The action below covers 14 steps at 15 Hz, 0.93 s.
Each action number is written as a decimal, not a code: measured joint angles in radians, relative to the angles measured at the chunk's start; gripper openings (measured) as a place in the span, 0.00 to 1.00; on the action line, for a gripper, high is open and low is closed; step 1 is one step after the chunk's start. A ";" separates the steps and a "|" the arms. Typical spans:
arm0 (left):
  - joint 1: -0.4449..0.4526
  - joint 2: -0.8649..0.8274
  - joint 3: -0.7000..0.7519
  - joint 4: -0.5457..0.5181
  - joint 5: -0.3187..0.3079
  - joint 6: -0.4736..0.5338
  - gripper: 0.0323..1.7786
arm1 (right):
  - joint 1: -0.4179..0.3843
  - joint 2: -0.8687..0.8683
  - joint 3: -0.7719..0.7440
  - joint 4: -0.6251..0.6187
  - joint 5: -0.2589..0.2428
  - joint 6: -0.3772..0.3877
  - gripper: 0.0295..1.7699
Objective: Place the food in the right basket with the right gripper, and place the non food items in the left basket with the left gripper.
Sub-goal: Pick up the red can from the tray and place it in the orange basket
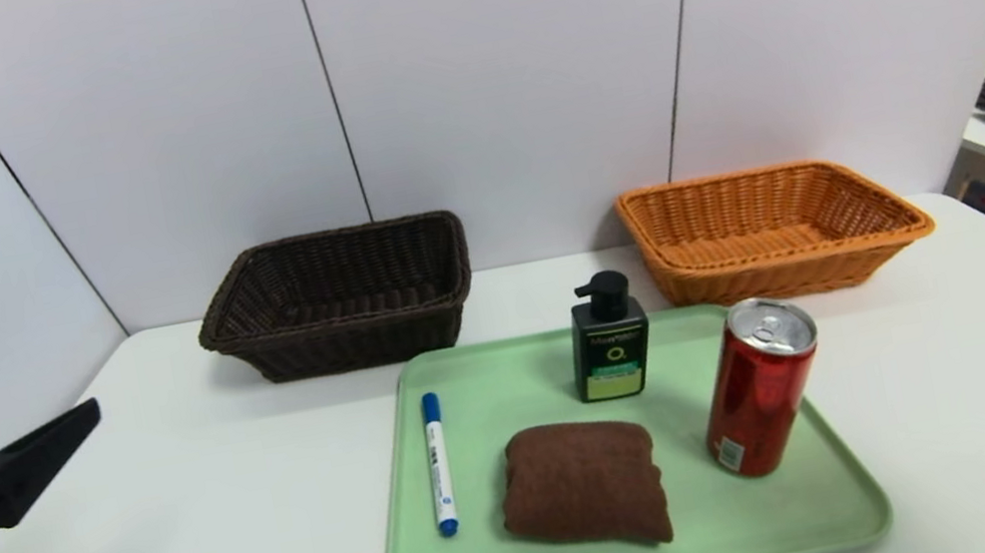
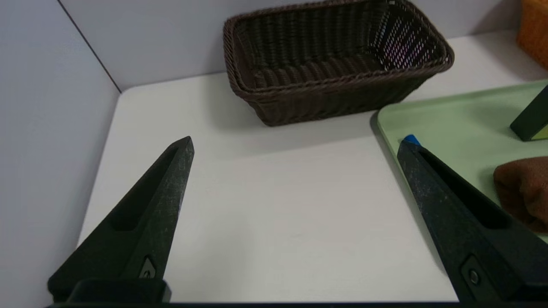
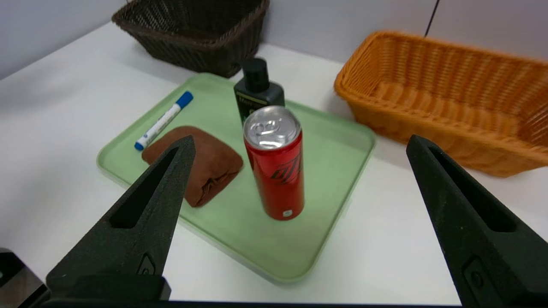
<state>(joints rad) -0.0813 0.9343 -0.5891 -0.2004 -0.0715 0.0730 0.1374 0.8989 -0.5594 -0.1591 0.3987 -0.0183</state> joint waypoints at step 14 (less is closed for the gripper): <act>-0.287 0.354 0.068 -0.350 0.242 -0.073 0.95 | 0.309 0.374 0.301 -0.530 -0.273 0.060 0.96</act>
<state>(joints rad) -0.3679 1.2879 -0.5213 -0.5502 0.1702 -0.0004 0.4460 1.2728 -0.2579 -0.6887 0.1255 0.0421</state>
